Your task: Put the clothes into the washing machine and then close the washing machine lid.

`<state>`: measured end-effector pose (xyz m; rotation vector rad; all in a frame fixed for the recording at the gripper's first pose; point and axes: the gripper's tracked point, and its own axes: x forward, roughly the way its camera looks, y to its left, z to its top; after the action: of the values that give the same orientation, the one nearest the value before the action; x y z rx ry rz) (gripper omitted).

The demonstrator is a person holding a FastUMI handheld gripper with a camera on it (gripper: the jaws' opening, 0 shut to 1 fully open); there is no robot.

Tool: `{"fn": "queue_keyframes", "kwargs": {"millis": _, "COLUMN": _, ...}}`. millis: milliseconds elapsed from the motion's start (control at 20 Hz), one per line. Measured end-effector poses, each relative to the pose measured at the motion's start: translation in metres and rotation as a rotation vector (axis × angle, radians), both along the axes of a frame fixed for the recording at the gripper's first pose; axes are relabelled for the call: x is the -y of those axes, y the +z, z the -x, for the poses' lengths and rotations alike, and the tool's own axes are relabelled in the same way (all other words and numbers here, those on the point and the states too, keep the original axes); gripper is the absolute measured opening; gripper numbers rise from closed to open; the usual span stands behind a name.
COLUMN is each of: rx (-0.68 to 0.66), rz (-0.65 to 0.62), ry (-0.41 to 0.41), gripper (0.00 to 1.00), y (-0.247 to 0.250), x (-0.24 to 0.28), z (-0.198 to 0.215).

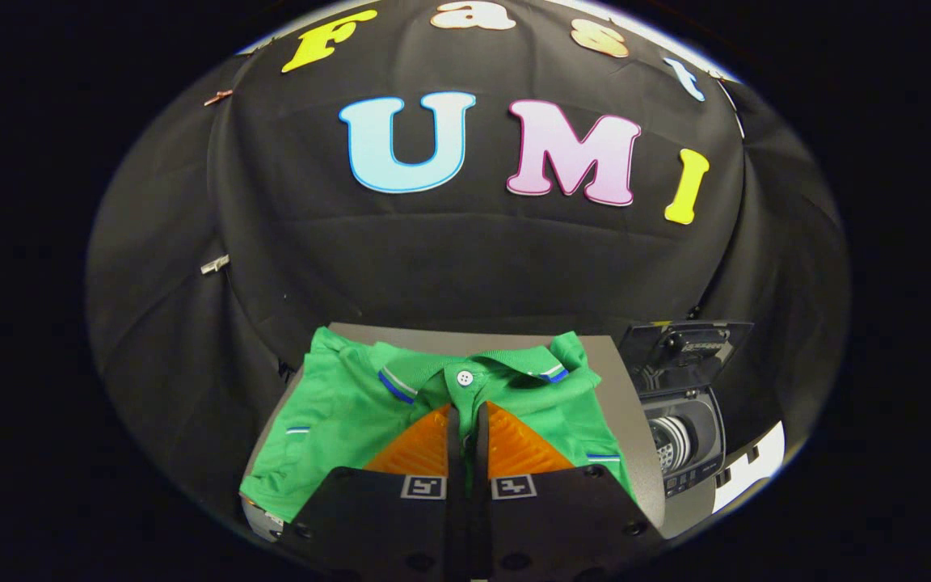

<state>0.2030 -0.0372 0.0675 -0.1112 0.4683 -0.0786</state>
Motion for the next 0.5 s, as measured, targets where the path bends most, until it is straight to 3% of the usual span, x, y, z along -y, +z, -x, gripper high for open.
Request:
{"fn": "queue_keyframes", "kwargs": {"millis": 250, "rx": 0.143, "rz": 0.086, "ry": -0.015, "gripper": 0.05, "y": 0.034, "x": 0.007, "z": 0.005}}
{"fn": "queue_keyframes", "kwargs": {"millis": 500, "rx": 0.18, "rz": 0.141, "ry": -0.037, "gripper": 0.06, "y": 0.054, "x": 0.033, "z": 0.005}}
